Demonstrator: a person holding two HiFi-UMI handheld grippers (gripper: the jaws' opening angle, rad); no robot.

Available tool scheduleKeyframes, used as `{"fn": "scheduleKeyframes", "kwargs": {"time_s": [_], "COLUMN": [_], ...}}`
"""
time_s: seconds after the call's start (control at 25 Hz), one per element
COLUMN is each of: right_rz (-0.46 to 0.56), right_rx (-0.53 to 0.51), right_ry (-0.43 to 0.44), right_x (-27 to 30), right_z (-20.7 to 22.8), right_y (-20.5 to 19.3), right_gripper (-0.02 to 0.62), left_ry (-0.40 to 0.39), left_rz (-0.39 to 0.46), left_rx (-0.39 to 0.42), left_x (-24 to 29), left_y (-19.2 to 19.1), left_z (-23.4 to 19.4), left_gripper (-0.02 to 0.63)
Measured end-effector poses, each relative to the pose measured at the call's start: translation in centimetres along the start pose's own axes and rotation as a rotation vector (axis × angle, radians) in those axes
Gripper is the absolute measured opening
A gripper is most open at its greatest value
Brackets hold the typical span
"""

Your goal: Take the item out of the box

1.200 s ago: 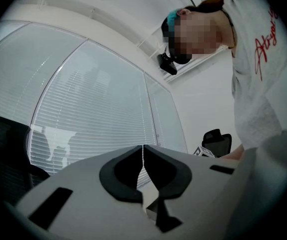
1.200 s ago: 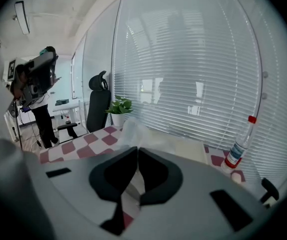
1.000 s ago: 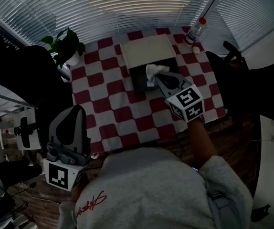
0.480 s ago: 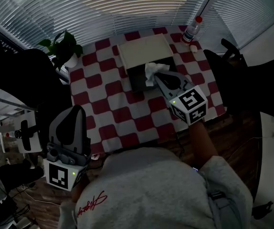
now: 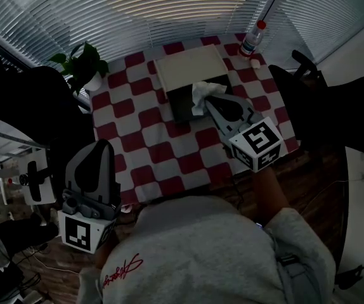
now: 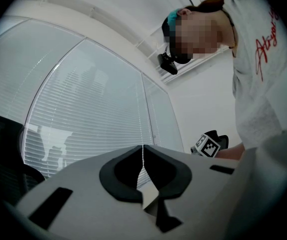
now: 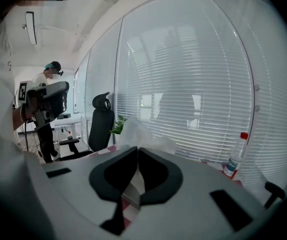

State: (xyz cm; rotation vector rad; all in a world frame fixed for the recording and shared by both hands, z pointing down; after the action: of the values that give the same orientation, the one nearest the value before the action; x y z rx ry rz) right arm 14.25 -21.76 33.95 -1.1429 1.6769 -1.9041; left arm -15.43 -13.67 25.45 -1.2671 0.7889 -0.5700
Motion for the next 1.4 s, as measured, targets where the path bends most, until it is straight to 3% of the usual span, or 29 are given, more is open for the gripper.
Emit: {"fn": "scheduleKeyframes", "kwargs": {"time_s": [1.4], "right_rz": [0.247], "right_rx": [0.007], "right_ry": [0.028], "right_x": [-5.2], "right_z": [-3.0], "right_y": [5.2], "right_gripper": [0.02], "left_ry": [-0.047], "left_rz": [0.015], "left_rx": [-0.003], "left_x": [0.8], "left_y": [0.4], "left_z": [0.2], "left_gripper": [0.018]}}
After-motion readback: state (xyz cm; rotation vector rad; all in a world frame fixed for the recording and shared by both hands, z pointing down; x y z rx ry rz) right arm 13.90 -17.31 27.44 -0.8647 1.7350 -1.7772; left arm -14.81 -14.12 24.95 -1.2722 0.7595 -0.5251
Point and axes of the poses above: the fingertips, and each gripper's own axes: x forward along the fingers, z to its right, y out of its top, the point moved 8 cm from there along -x, backward along the fingers, and after that the axes turned 3 degrees about y, right-handed, at the moved point
